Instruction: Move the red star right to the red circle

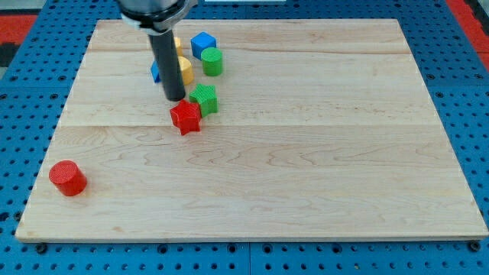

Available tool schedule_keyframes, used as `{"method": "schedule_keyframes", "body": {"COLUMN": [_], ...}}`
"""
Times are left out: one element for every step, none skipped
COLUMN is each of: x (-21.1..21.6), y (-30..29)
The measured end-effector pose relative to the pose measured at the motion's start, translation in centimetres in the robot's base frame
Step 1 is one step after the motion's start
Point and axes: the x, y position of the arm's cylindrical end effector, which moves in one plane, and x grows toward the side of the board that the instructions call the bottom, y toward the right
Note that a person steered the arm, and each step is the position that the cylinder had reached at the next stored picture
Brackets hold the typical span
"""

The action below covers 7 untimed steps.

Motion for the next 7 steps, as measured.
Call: {"method": "schedule_keyframes", "body": {"x": [6.9, 11.6, 15.6, 14.1, 14.0, 13.7, 13.7], "y": [1.5, -1.5, -3.6, -5.0, -9.4, -6.5, -2.8]}}
